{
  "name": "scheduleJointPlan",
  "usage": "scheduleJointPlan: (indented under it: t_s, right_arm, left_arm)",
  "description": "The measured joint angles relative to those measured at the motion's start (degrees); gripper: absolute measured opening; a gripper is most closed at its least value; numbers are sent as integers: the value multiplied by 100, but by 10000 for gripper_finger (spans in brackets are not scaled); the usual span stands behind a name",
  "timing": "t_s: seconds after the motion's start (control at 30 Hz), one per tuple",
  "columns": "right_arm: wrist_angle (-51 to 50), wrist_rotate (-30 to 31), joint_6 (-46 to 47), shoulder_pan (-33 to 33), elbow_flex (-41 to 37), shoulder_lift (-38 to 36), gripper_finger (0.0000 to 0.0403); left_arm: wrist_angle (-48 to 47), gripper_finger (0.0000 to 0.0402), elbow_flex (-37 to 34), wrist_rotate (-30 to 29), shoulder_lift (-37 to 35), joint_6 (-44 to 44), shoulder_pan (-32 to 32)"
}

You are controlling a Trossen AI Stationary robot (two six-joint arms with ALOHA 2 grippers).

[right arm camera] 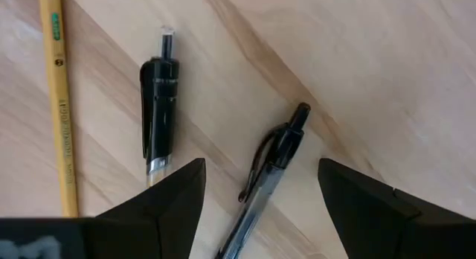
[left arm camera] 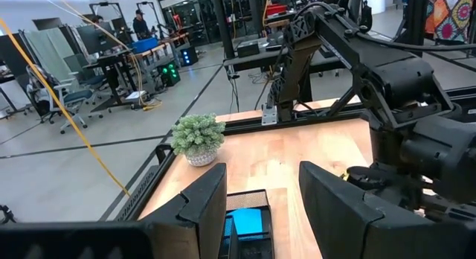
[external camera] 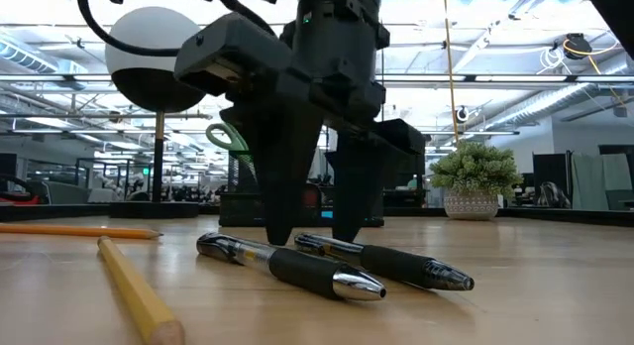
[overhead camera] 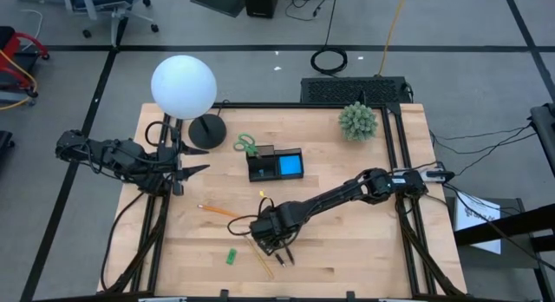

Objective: Pick and place office supplies into organizer
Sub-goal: Put the right black pen into the black desk organizer

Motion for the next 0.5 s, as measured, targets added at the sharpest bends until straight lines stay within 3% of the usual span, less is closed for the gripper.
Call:
scheduleJointPlan:
  t_s: [0.27,0.5]
  right_arm:
    - [29,-239,15,9,-368,-15,249]
    - [-61,-317,-30,-53,-409,-5,201]
  left_arm:
    - [-2,172,0,0,0,0,0]
    - [0,172,-1,0,0,27,-2]
